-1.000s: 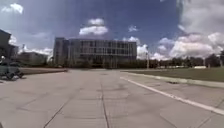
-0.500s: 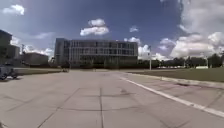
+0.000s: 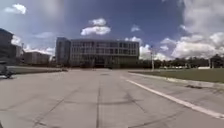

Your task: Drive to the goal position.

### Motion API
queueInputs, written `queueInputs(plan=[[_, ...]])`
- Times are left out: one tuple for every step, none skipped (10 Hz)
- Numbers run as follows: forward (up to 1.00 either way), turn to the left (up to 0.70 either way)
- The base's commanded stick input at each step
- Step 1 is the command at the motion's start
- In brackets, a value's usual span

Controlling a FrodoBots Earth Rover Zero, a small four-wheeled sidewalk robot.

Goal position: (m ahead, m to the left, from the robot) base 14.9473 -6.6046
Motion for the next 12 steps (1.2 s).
queueInputs(plan=[[1.0,0.0],[1.0,0.0],[1.0,0.0],[1.0,0.0],[1.0,0.0],[1.0,0.0],[1.0,0.0],[1.0,0.0],[1.0,0.0],[1.0,0.0],[1.0,-0.02],[1.0,-0.2]])
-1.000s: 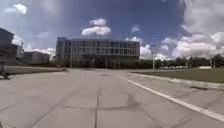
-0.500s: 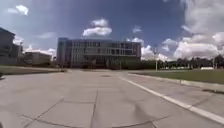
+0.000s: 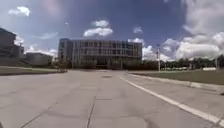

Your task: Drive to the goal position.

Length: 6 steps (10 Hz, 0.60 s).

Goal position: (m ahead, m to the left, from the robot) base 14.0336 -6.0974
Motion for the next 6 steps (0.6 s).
queueInputs(plan=[[1.0,-0.4],[1.0,-0.31],[1.0,-0.04],[1.0,0.0],[1.0,0.0],[1.0,0.0]])
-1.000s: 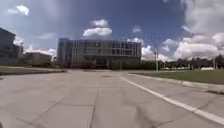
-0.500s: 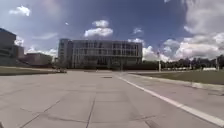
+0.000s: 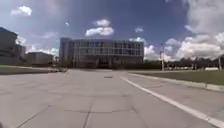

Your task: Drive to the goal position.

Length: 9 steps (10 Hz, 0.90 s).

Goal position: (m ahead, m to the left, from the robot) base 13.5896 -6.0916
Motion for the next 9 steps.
queueInputs(plan=[[1.0,0.0],[1.0,0.0],[1.0,0.0],[1.0,0.0],[1.0,0.0],[1.0,0.0],[1.0,0.0],[1.0,0.0],[1.0,0.0]])
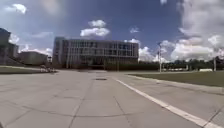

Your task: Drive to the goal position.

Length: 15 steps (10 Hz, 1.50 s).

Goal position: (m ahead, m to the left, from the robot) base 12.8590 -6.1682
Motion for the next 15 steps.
queueInputs(plan=[[1.0,0.0],[1.0,0.0],[1.0,0.0],[1.0,0.0],[1.0,0.0],[1.0,0.0],[1.0,0.0],[1.0,0.0],[1.0,0.0],[1.0,-0.08],[1.0,-0.35],[1.0,-0.4],[1.0,-0.13],[1.0,-0.03],[1.0,0.0]])
